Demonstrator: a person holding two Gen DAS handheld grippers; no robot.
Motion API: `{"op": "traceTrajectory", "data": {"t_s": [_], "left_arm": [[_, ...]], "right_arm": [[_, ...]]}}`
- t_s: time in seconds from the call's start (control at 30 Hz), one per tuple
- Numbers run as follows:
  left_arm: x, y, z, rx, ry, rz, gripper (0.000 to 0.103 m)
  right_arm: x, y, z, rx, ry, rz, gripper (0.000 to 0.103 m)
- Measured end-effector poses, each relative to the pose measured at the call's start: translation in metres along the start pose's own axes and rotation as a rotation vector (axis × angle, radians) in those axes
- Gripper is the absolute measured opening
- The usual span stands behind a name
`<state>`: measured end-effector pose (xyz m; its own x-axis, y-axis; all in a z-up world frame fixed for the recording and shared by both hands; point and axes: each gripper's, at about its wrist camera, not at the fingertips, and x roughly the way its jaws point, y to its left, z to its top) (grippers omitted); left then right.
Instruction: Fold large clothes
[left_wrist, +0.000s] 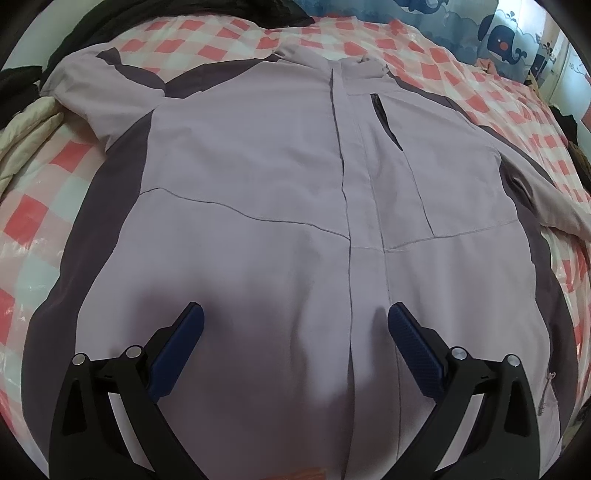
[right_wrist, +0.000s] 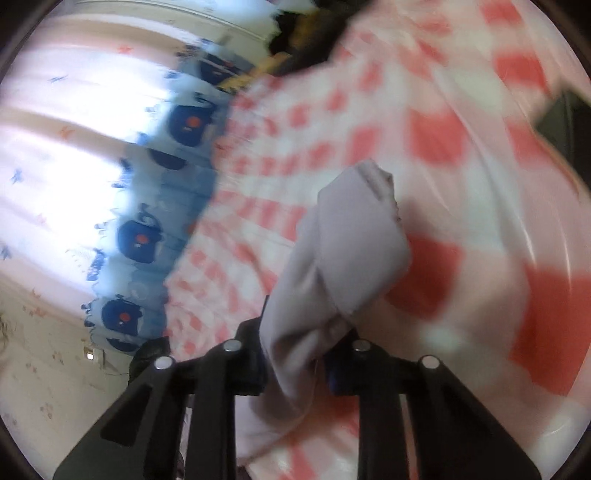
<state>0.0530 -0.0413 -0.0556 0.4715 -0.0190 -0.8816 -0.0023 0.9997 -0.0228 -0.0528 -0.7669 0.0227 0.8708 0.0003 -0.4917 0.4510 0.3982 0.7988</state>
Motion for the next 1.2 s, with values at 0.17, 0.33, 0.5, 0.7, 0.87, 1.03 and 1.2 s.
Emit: {"op": "traceTrajectory", "data": {"t_s": [0.17,0.33,0.5,0.7,0.87,1.03,1.2], "left_arm": [[-0.007,0.005,0.002,-0.021,-0.030,-0.011,0.096],[-0.008,0.009,0.002,-0.027,-0.022,-0.020,0.096],[-0.011,0.015,0.005,-0.042,-0.023,-0.021,0.096],[-0.028,0.032,0.010,-0.093,-0.054,-0.042,0.096],[-0.045,0.053,0.014,-0.125,-0.096,-0.012,0.096],[-0.056,0.095,0.017,-0.196,-0.116,0.001,0.096],[-0.060,0.132,0.017,-0.266,-0.119,0.003,0.096]], "right_arm": [[-0.010,0.086,0.025,-0.126,-0.099,0.151,0.019],[0.018,0.148,0.028,-0.235,-0.106,0.117,0.019],[0.046,0.189,-0.001,-0.247,-0.077,0.185,0.019],[0.060,0.293,-0.068,-0.412,-0.025,0.325,0.019],[0.084,0.377,-0.162,-0.559,0.064,0.414,0.019],[0.115,0.430,-0.281,-0.715,0.194,0.479,0.019],[0.143,0.448,-0.403,-0.840,0.326,0.511,0.018]]}}
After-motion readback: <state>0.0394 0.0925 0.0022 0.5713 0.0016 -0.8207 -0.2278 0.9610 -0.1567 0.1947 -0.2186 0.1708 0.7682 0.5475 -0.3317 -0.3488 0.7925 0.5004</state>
